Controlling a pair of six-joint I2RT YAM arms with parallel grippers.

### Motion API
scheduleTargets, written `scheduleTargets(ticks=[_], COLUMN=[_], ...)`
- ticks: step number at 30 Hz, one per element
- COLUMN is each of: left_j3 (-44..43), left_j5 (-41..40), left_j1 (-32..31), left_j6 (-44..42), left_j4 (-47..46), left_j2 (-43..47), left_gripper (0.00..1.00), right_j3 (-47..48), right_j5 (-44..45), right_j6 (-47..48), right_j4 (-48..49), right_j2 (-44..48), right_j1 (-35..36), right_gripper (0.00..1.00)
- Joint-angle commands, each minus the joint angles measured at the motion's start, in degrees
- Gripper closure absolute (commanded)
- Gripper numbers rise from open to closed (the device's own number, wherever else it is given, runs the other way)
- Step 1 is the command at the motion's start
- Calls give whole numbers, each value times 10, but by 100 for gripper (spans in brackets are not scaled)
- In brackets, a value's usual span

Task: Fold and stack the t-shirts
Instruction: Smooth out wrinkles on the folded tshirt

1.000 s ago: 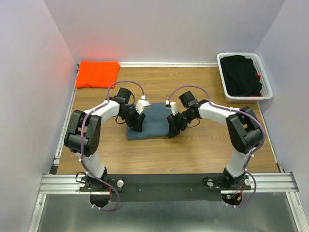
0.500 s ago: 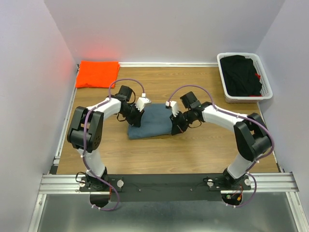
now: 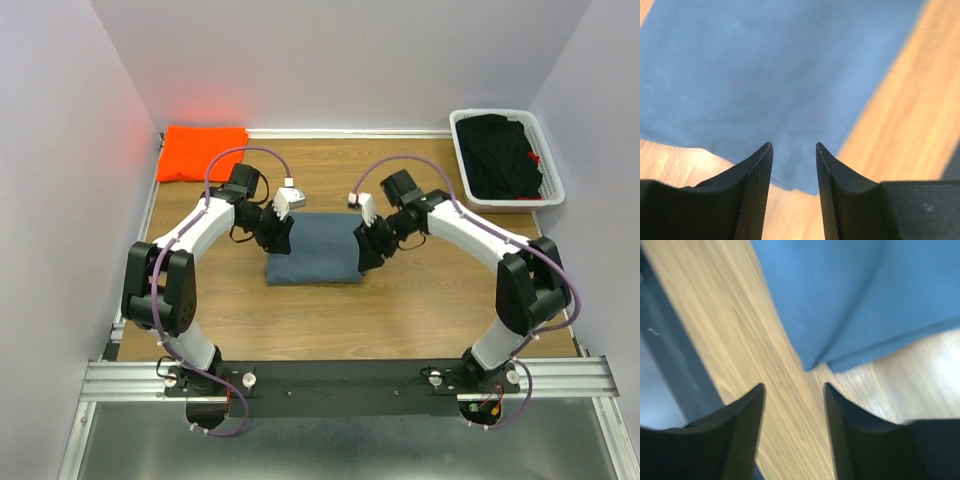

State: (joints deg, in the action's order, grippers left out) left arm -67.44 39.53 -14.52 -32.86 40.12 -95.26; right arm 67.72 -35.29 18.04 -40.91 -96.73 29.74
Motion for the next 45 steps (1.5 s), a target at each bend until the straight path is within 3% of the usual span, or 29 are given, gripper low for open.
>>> scheduleTargets(ticks=[1,5,10,14,15,17,18,20,26,32,38,45], left_j3=[27,35,20,30,34,42,45,53,57,-5,-8,-2], left_j5=[100,107,37,-11,-18,-42,-56,-70,-73,77,152,147], left_j1=[1,1,7,24,29,40,42,48,49,46,34,40], left_j6=[-37,-47,-46,-48,-47,-44,-41,-37,-52,-120,-137,-89], left_j4=[54,72,85,80,75,67,58,40,37,131,166,132], left_j2=[-3,-40,-117,-151,-155,-161,-162,-159,-136,-54,-101,-164], left_gripper=[54,61,64,64,64,64,64,64,64,59,61,63], right_j3=[71,100,91,76,72,71,73,72,58,105,100,90], right_j5=[-77,-137,-70,-16,9,22,28,31,17,-97,-214,-203], right_j6=[-41,-91,-115,-102,-101,-95,-89,-81,-56,-96,-142,-144], right_j4=[-24,1,42,47,51,54,54,53,43,40,43,43], right_j2=[2,-64,-148,-183,-187,-195,-198,-200,-142,-66,-116,-202], right_j1=[-4,1,7,3,2,1,1,1,-2,-17,17,20], right_gripper=[49,63,63,45,35,25,8,7,7,13,29,36])
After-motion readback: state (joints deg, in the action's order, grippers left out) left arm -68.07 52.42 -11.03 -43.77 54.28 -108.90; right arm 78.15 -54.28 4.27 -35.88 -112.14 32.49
